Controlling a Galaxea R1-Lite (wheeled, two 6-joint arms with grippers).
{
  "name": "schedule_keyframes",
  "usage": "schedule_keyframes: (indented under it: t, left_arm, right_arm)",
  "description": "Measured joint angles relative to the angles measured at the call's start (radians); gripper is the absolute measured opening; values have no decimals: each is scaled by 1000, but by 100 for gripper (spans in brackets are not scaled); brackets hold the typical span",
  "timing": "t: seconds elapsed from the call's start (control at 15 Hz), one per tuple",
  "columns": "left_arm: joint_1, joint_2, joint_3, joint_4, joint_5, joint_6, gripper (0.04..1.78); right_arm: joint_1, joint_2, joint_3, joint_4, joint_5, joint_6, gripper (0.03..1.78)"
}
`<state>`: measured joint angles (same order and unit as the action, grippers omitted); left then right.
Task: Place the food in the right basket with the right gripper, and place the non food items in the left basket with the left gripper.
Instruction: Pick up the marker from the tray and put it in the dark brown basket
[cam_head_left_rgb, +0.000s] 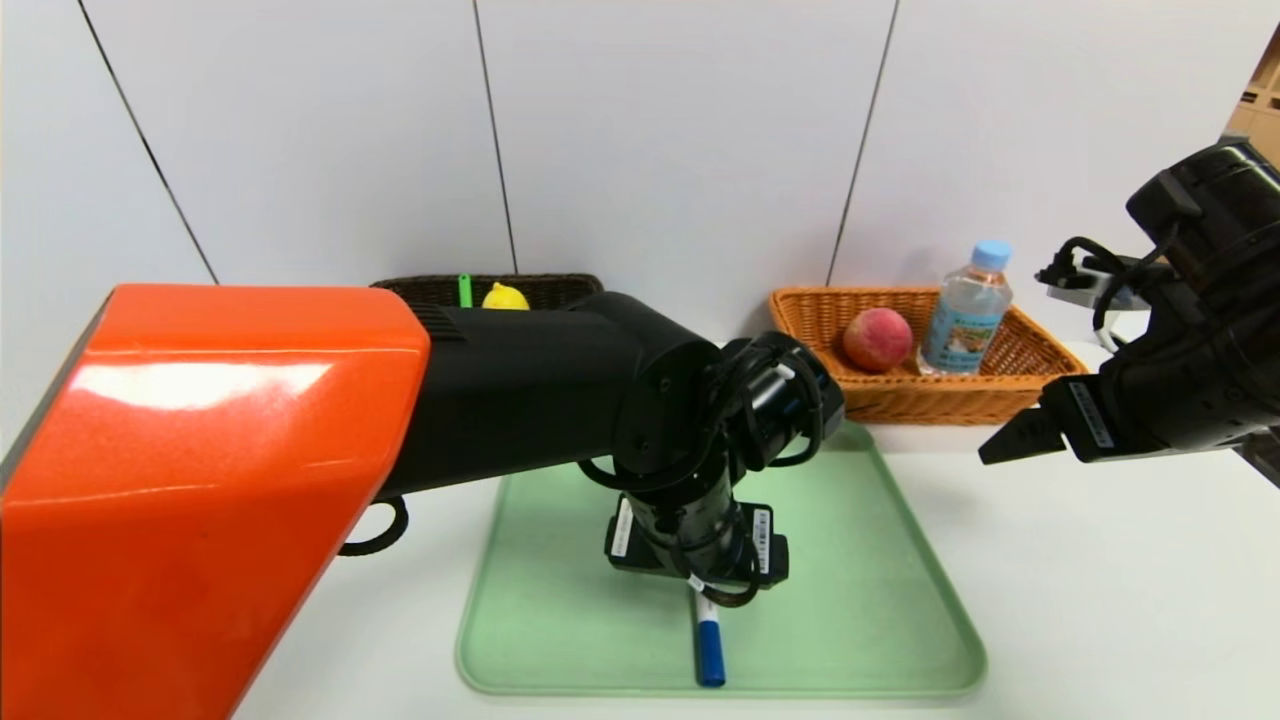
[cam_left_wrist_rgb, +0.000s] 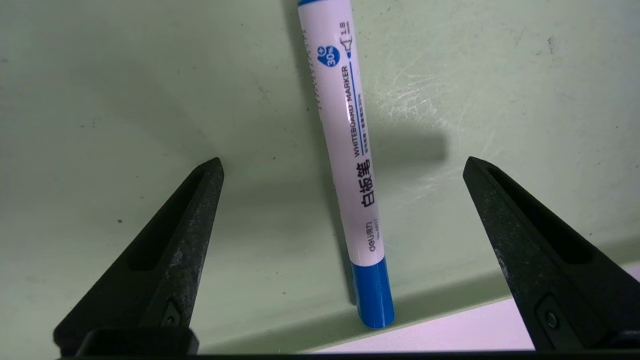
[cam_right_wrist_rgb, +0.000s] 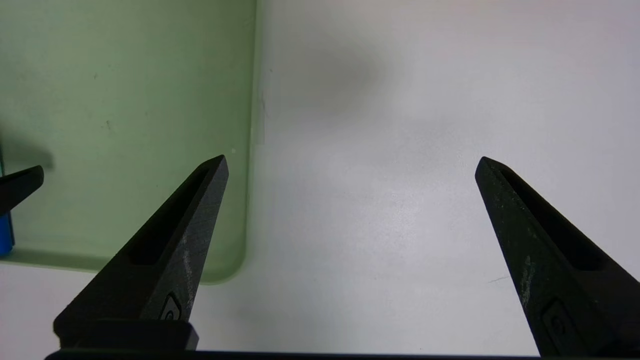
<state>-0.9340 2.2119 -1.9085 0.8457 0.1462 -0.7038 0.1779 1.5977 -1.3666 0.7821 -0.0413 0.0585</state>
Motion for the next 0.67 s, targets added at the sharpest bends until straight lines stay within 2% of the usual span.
schedule_keyframes:
  t: [0.2, 0.67]
  left_arm:
    - [5, 8, 0, -5, 0, 1, 169]
    - [7, 39, 1, -6, 5, -3, 166]
  right_arm:
    - [0, -6, 39, -51, -1, 0, 171]
    - [0, -28, 75, -71, 0, -5, 171]
